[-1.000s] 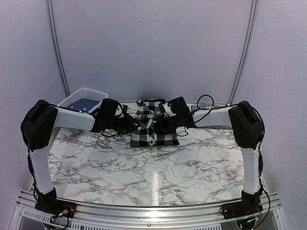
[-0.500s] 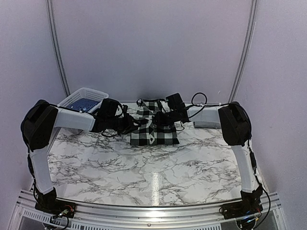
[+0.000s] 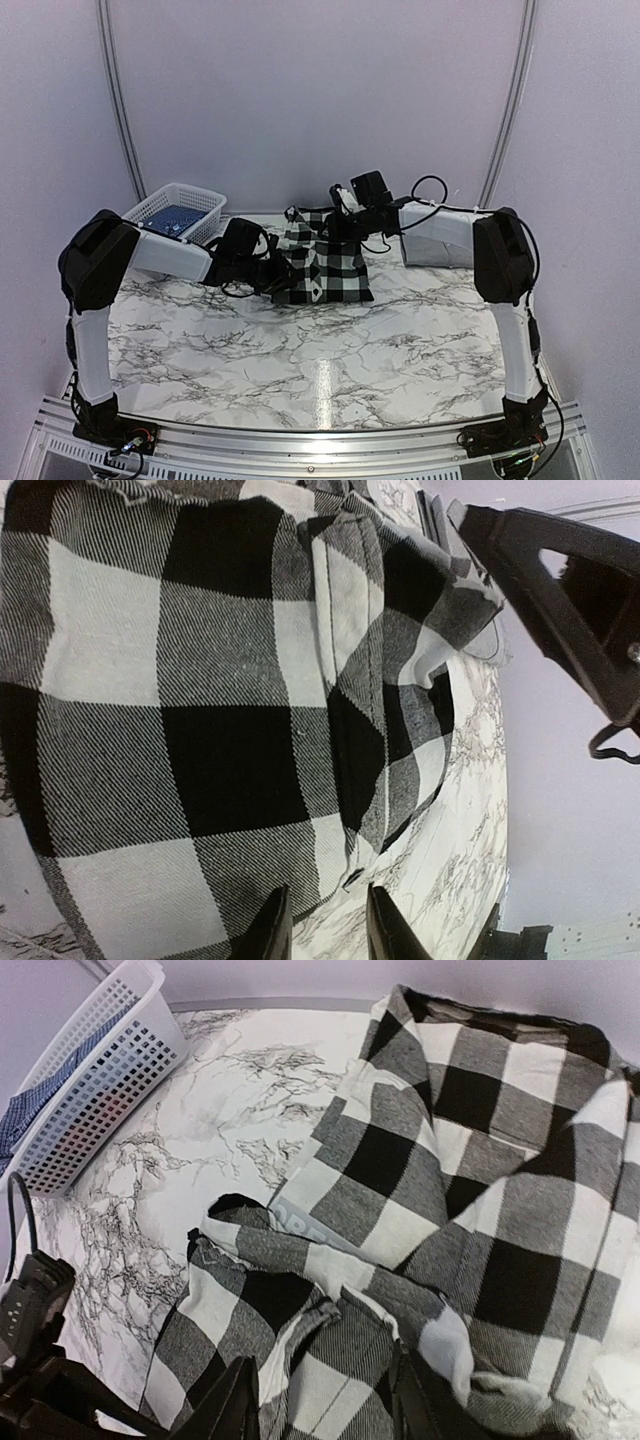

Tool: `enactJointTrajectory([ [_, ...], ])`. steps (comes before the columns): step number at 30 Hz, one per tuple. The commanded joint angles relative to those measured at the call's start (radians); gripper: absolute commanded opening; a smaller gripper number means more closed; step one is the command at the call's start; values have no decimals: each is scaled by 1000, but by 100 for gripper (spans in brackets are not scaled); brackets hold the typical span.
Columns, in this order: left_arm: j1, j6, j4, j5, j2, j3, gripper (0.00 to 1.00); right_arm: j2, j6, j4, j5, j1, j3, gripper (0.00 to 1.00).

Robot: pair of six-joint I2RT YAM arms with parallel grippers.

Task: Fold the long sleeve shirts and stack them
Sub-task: Smooth out the 2/3-rectangle-folded shirt at the center of the board.

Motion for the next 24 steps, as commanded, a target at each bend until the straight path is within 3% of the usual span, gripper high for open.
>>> enactJointTrajectory([
  [1, -25, 2, 8, -6, 45, 42, 26, -149, -23, -61, 89, -4, -116, 39],
  [5, -38, 5, 8, -12, 60, 57, 25, -274, -29, -6, 110, -7, -333, 31],
  [10, -49, 1, 9, -8, 97, 91, 25, -273, -38, 9, 105, -12, -395, 23],
  [18, -64, 0, 8, -12, 148, 140, 24, -75, -63, -53, 107, -95, -174, 20],
  [24, -79, 1, 8, -11, 180, 151, 24, 61, -61, -138, 95, -116, 50, 35],
])
